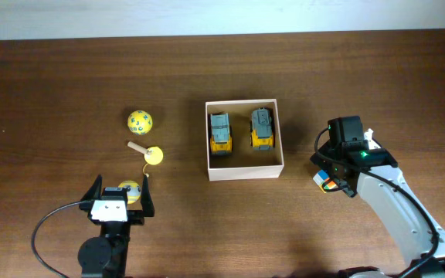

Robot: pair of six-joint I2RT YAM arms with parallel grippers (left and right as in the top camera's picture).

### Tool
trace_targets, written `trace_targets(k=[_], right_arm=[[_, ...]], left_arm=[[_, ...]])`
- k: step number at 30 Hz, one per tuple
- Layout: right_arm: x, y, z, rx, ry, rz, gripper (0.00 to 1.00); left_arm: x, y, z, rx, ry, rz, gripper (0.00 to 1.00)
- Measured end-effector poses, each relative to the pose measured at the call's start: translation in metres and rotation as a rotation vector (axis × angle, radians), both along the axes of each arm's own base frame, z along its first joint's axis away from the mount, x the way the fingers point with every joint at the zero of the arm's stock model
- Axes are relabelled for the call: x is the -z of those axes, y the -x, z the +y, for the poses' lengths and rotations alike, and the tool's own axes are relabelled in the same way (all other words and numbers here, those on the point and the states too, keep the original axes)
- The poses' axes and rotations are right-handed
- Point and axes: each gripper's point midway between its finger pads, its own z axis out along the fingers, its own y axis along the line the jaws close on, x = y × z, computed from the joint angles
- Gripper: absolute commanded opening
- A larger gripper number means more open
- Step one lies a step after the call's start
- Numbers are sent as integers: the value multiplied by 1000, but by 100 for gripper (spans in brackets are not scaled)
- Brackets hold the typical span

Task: Pack container
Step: 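Lower the right gripper onto the yellow-green cube and grasp it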

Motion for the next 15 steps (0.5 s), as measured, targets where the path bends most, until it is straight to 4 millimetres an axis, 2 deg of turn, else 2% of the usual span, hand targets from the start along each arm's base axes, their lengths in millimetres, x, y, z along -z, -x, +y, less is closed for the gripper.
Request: trace_targets(k=[6, 13, 15], right_arm=[[3, -4, -3, 13, 19, -6, 86], [21, -3, -4, 29, 19, 46, 85], [25, -4, -3, 32, 19, 55, 82]], left_arm=[[0, 0, 0, 0, 0, 0, 99], [0, 0, 0, 0, 0, 0, 99], [0, 0, 0, 0, 0, 0, 99]])
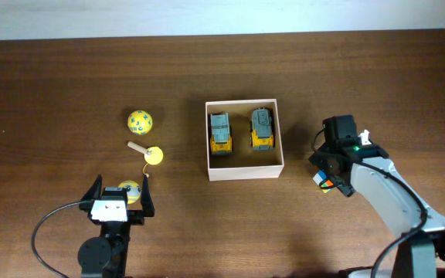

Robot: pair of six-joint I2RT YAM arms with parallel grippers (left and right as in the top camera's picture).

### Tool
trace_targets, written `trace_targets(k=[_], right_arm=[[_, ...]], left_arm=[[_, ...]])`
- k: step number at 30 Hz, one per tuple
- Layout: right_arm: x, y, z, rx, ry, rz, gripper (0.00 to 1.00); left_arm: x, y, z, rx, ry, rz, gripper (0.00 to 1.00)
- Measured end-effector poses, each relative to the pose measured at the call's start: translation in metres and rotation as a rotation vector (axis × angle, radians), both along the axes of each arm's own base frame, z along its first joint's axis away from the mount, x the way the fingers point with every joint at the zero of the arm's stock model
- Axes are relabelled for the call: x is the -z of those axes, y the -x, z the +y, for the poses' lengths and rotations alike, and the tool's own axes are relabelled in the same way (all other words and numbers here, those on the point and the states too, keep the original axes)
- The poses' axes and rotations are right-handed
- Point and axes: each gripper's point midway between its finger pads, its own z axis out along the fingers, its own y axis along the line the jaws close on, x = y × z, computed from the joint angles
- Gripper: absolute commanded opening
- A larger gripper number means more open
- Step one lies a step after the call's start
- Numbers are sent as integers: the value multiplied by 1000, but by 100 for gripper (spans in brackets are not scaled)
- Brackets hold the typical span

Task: Pack container
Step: 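Lower the right gripper onto the yellow-green cube and grasp it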

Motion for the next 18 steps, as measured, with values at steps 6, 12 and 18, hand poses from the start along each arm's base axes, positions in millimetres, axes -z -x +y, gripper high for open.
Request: trace_targets(k=[6, 12, 18], right_arm=[[9, -2, 1, 5, -5, 15, 75], [13, -11, 7, 11, -41, -19, 74], [18, -14, 15, 9, -91, -41, 74]], left_arm=[[0, 0, 0, 0, 0, 0, 99], [0, 0, 0, 0, 0, 0, 99], [0, 0, 0, 0, 0, 0, 99]])
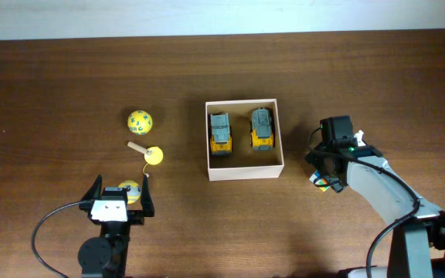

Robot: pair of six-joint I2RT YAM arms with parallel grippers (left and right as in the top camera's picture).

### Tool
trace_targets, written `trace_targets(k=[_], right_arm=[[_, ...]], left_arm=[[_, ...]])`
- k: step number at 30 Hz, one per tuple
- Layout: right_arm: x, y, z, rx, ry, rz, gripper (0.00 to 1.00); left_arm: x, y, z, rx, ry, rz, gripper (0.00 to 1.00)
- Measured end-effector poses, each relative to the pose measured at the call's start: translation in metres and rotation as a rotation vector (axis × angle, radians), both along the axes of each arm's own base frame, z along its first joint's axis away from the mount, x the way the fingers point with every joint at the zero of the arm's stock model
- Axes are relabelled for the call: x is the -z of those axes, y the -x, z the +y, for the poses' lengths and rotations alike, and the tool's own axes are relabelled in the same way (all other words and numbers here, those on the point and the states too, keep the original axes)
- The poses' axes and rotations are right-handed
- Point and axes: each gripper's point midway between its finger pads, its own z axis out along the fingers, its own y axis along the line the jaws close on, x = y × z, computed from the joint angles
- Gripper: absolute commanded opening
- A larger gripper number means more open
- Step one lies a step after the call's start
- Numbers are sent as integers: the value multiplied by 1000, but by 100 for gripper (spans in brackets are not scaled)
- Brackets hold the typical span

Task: Pack container
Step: 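Lower the right gripper onto the yellow-green cube and grasp it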

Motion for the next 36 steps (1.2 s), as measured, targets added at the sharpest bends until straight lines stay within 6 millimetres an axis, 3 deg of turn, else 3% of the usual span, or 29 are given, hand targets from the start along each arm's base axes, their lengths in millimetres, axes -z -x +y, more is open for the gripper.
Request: trace_targets(k=[29, 36], right_arm=[[5, 12, 8, 7, -54, 50, 69], [18, 14, 8, 9, -51, 90, 68]], left_arm=[[0, 0, 0, 0, 0, 0, 99], [0, 0, 0, 0, 0, 0, 99]])
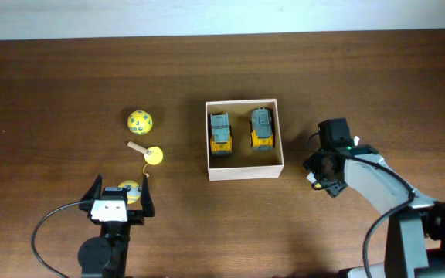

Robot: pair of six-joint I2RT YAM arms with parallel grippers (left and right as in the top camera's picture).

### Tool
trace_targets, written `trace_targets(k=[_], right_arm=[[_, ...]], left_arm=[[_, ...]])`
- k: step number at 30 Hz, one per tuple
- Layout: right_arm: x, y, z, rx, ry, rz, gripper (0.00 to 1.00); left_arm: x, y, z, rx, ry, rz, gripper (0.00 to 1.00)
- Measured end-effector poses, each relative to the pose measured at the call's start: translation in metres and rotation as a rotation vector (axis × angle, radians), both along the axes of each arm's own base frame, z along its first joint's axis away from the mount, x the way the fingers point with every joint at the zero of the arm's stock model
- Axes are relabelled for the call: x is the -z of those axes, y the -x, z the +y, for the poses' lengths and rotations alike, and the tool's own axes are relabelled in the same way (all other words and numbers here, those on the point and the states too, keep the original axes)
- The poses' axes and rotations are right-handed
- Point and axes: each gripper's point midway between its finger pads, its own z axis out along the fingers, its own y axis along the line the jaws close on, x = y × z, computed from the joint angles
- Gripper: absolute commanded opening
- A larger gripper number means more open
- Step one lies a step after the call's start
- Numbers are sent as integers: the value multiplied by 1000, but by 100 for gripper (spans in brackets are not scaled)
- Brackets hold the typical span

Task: Pack container
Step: 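Lower the right gripper onto the yellow-green cube and grasp it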

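A white open box [246, 173] stands mid-table with two yellow-and-grey toy trucks [220, 133] [263, 128] side by side inside. Just right of the box's near corner, my right gripper [319, 176] is shut on a small multicoloured cube [313, 180]. Only a sliver of the cube shows under the wrist. At the front left, my left gripper [122, 193] stands open, with a yellow patterned ball [130, 188] lying between its fingers.
A second yellow patterned ball [139, 120] lies left of the box. Below it is a short wooden peg with a yellow disc [151, 154]. The table's far edge meets a white wall along the top.
My right gripper has moved a little further left with the cube, closer to the box's right wall. More of the cube is hidden now. The left arm has not moved.
My right gripper held the multicoloured cube well to the right of the box. At each later moment it was a bit further left, and it is now beside the box's near right corner. The left gripper stayed open around its ball throughout.
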Motion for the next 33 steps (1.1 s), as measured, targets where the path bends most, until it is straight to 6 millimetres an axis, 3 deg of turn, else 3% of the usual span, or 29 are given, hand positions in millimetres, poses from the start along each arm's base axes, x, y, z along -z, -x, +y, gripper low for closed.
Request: trace_targets(k=[13, 29, 33], right_arm=[[0, -7, 1, -9, 0, -26, 49], [-1, -8, 5, -147, 4, -16, 48], [-14, -14, 8, -238, 13, -31, 48]], left_arm=[[0, 0, 0, 0, 0, 0, 99], [0, 0, 0, 0, 0, 0, 99], [0, 0, 0, 0, 0, 0, 99]])
